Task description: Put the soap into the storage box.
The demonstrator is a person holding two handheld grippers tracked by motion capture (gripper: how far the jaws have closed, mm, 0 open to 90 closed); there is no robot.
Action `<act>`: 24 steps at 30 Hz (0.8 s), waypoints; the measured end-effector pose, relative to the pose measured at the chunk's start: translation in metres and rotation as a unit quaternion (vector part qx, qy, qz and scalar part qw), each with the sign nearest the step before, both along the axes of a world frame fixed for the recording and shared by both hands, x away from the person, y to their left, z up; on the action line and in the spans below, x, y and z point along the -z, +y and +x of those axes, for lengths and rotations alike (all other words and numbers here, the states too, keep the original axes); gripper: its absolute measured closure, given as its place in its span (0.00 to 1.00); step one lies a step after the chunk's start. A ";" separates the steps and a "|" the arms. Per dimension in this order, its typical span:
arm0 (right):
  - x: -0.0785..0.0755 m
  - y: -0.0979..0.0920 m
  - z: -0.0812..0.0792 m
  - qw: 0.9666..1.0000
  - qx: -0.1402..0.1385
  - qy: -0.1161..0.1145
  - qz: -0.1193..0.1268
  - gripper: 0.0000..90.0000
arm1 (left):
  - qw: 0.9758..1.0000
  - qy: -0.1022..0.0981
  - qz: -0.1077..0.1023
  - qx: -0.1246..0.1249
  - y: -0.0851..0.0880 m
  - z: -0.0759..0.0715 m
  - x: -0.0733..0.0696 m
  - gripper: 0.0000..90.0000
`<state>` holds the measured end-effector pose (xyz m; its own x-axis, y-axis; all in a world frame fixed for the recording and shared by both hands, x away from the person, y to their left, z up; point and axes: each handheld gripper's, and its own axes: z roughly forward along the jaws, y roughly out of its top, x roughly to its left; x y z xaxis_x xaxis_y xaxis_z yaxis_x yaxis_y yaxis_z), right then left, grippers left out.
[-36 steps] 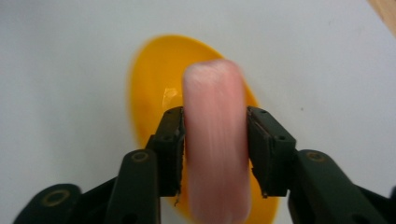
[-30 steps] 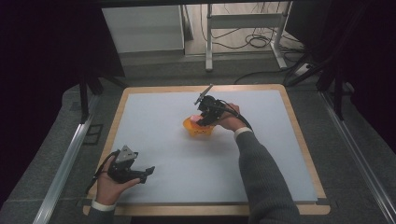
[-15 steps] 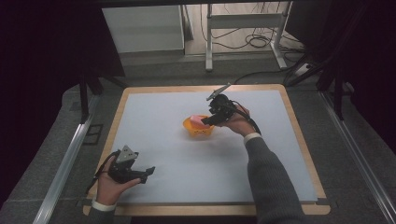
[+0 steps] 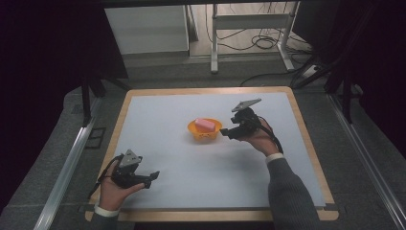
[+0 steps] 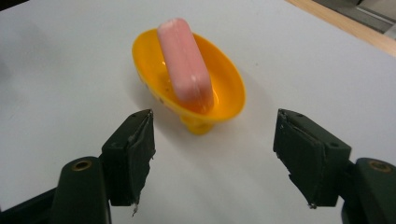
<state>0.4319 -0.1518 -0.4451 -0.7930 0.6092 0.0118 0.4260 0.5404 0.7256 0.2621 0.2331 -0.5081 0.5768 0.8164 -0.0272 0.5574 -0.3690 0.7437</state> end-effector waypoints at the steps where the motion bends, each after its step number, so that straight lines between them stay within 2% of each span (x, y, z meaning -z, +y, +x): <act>1: 0.002 -0.005 -0.004 1.000 0.005 0.000 0.003 0.32 | 1.000 0.000 0.000 0.000 0.000 0.000 0.000 0.14; 11: 0.014 -0.040 -0.036 0.999 0.038 -0.010 0.030 0.30 | 1.000 0.003 0.004 0.000 -0.002 0.000 0.001 0.14; 14: 0.020 -0.056 -0.050 0.997 0.052 -0.013 0.054 0.30 | 1.000 0.004 0.005 0.000 -0.002 0.000 0.001 0.14; 15: 0.020 -0.056 -0.050 0.997 0.052 -0.013 0.054 0.30 | 1.000 0.004 0.005 0.000 -0.002 0.000 0.001 0.14; 20: 0.027 -0.074 -0.070 0.996 0.069 -0.020 0.061 0.29 | 1.000 0.004 0.007 0.000 -0.002 0.001 0.002 0.14; 24: 0.034 -0.083 -0.079 0.995 0.078 -0.013 0.067 0.27 | 1.000 0.005 0.007 0.000 -0.002 0.001 0.002 0.14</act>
